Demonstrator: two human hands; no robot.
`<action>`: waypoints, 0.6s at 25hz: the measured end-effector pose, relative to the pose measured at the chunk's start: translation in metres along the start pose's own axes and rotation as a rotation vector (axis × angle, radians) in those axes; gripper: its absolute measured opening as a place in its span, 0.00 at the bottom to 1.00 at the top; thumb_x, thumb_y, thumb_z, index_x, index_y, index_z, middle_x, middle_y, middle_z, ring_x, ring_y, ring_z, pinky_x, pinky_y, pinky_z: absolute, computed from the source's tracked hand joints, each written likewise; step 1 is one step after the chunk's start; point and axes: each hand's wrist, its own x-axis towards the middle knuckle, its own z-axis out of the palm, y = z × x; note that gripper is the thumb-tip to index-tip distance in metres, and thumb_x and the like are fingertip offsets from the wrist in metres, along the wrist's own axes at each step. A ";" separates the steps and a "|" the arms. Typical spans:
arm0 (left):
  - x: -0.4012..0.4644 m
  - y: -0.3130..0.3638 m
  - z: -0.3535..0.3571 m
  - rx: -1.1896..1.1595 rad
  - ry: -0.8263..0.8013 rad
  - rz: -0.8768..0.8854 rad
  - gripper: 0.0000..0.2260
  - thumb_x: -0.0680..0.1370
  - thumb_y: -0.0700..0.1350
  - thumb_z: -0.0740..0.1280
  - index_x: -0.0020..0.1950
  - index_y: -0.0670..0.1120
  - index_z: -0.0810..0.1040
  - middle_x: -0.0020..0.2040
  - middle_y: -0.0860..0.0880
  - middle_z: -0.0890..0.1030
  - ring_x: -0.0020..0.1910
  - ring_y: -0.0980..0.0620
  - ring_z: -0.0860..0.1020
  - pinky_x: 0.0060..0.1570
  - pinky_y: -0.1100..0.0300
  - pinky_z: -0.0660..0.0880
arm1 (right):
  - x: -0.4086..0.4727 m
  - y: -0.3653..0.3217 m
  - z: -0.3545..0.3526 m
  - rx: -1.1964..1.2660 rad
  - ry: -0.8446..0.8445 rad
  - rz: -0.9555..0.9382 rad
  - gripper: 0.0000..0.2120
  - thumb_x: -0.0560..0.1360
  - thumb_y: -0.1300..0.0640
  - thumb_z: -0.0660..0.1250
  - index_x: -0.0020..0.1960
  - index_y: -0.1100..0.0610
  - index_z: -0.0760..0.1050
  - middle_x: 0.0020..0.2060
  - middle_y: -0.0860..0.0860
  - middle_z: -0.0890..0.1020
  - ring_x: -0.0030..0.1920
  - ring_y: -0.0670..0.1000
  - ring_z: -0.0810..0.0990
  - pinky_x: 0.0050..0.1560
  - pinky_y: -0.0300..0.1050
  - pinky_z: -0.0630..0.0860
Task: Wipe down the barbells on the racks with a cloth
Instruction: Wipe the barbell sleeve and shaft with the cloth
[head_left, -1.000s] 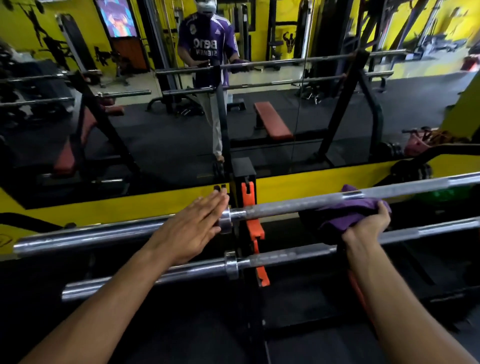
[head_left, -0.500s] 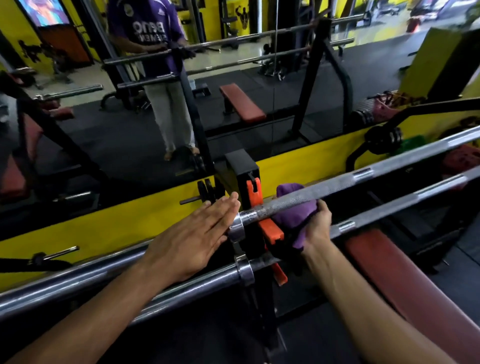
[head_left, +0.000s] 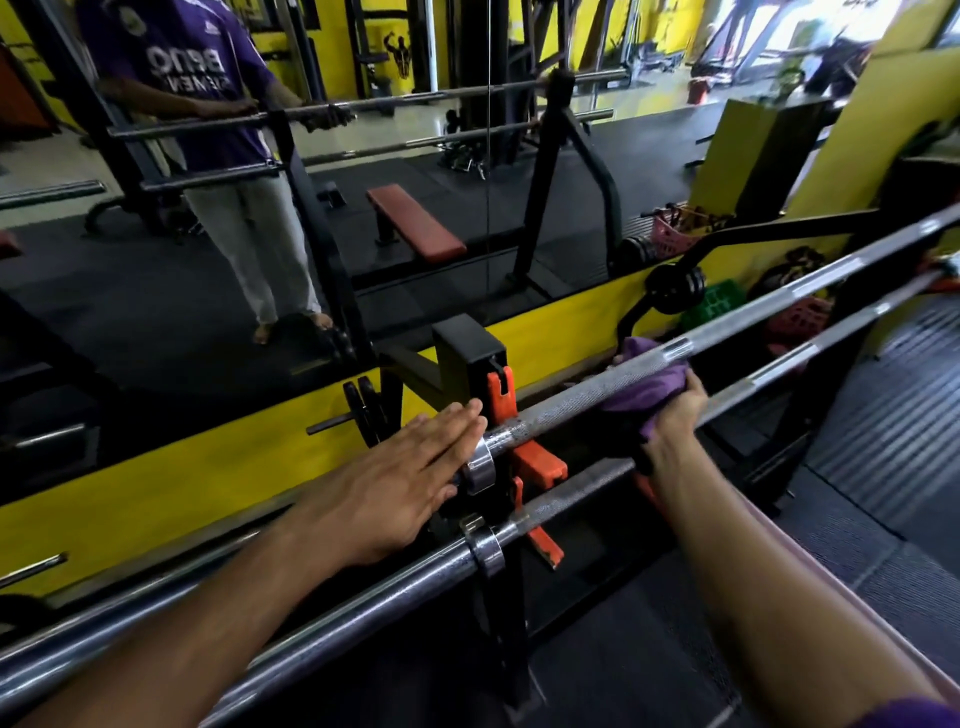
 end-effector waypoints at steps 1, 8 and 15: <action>-0.001 0.001 -0.002 -0.003 -0.008 -0.001 0.30 0.83 0.56 0.43 0.79 0.52 0.28 0.78 0.57 0.26 0.77 0.61 0.29 0.77 0.60 0.34 | -0.013 0.017 0.001 -0.026 -0.044 0.044 0.27 0.82 0.45 0.50 0.53 0.65 0.78 0.41 0.63 0.84 0.39 0.59 0.84 0.40 0.45 0.81; -0.001 0.000 -0.003 -0.045 -0.006 0.005 0.31 0.84 0.55 0.46 0.79 0.53 0.29 0.78 0.59 0.26 0.77 0.62 0.30 0.76 0.60 0.34 | -0.074 0.050 0.007 -0.201 -0.067 0.193 0.26 0.82 0.44 0.53 0.55 0.66 0.78 0.38 0.62 0.86 0.40 0.59 0.84 0.43 0.47 0.79; -0.004 0.002 -0.006 -0.041 0.014 0.002 0.31 0.86 0.54 0.50 0.80 0.53 0.30 0.78 0.59 0.27 0.76 0.64 0.29 0.74 0.61 0.30 | -0.006 -0.015 0.000 0.109 0.036 -0.087 0.29 0.83 0.45 0.50 0.57 0.67 0.80 0.41 0.59 0.86 0.43 0.58 0.83 0.43 0.45 0.78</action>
